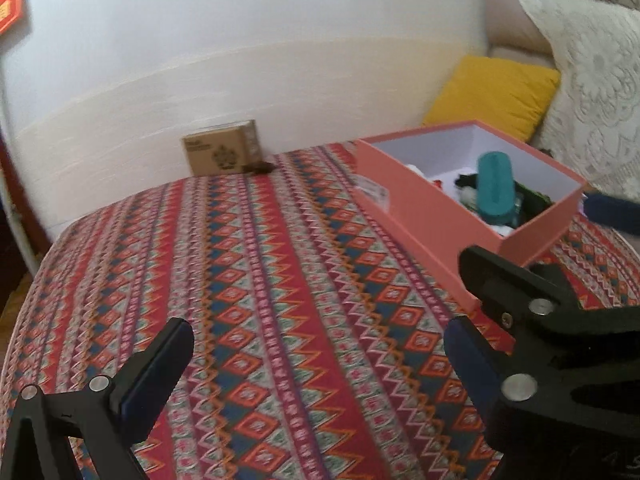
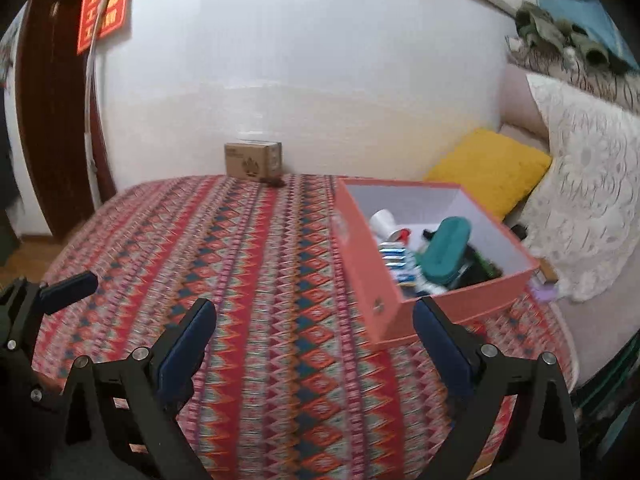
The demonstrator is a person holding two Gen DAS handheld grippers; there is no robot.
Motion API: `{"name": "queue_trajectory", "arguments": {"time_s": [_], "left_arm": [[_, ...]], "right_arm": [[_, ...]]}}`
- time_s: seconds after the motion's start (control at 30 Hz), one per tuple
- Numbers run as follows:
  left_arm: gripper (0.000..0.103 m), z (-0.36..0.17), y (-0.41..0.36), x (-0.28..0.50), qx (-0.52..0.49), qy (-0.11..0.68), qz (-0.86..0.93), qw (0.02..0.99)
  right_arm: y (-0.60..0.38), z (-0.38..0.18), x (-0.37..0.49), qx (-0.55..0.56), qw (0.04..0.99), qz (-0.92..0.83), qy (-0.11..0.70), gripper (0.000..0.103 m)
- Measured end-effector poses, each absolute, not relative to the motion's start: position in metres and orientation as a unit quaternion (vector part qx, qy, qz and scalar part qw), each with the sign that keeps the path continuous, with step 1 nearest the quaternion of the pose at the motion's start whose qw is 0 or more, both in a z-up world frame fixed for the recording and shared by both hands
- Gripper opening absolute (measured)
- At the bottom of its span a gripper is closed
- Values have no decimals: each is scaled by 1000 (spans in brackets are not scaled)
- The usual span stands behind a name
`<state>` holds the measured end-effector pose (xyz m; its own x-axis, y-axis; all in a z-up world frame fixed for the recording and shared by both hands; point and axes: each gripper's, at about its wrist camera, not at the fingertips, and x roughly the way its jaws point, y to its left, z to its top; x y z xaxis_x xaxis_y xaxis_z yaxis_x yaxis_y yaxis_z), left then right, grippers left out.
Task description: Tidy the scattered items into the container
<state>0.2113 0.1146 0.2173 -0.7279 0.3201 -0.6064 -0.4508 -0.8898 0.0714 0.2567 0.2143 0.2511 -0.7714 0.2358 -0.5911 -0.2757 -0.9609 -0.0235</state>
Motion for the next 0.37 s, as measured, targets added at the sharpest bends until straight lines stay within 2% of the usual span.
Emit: {"name": "queue_trajectory", "arguments": {"time_s": [0.37], "left_arm": [[103, 213, 84, 225, -295, 100, 934, 174]], "right_arm": [[200, 245, 274, -317, 165, 932, 56, 100]]}}
